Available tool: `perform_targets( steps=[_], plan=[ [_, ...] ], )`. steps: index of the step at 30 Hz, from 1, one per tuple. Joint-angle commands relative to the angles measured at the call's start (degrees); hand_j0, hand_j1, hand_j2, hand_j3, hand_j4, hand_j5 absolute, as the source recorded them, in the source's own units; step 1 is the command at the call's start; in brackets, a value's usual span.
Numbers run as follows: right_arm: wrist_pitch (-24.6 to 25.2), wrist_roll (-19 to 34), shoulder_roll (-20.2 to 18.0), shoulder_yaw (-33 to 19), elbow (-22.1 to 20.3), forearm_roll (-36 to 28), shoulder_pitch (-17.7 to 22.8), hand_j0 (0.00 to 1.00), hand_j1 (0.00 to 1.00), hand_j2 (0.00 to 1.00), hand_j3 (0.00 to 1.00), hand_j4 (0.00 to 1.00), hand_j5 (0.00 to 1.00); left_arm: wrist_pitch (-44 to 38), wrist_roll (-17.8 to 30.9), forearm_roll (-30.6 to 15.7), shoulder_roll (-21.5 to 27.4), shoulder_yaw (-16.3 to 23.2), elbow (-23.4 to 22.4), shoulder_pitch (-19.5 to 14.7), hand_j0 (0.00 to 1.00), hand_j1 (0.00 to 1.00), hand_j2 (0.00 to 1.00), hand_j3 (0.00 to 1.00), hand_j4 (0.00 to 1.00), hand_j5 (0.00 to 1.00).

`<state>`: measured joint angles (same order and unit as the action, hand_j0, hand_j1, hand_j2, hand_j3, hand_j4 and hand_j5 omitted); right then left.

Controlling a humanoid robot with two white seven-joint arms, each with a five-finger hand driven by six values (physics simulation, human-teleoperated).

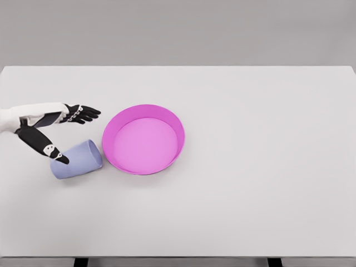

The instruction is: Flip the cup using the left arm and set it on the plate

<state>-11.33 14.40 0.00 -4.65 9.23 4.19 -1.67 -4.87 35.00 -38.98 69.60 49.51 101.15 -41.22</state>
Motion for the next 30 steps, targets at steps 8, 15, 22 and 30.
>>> perform_targets(
  steps=[8, 15, 22, 30],
  plan=[
    [0.07, 0.02, 0.0, -0.01, 0.0, 0.02, 0.0, 1.0, 1.0, 1.0, 1.0, 1.0, 1.0, 8.29, 0.0, 4.97, -1.22, -7.93, 0.01, 4.83, 1.0, 1.0, 1.0, 1.0, 1.0, 1.0],
    [-0.01, 0.02, 0.0, -0.01, 0.0, 0.02, 0.0, 1.0, 1.0, 1.0, 1.0, 1.0, 1.0, 8.74, 0.0, 5.32, -1.31, -10.22, 0.01, 7.56, 1.0, 1.0, 1.0, 1.0, 1.0, 1.0],
    [-0.01, 0.02, 0.0, -0.01, 0.0, 0.02, 0.0, 1.0, 1.0, 1.0, 1.0, 1.0, 1.0, 8.65, 0.0, 5.41, -2.45, -10.4, -0.07, 10.02, 1.0, 1.0, 1.0, 1.0, 1.0, 1.0],
    [-0.01, 0.02, 0.0, -0.01, 0.0, 0.02, 0.0, 1.0, 1.0, 1.0, 1.0, 1.0, 1.0, 8.03, 0.0, 4.79, -2.45, -16.11, -0.07, 15.91, 1.0, 1.0, 1.0, 1.0, 1.0, 1.0]
  ],
)
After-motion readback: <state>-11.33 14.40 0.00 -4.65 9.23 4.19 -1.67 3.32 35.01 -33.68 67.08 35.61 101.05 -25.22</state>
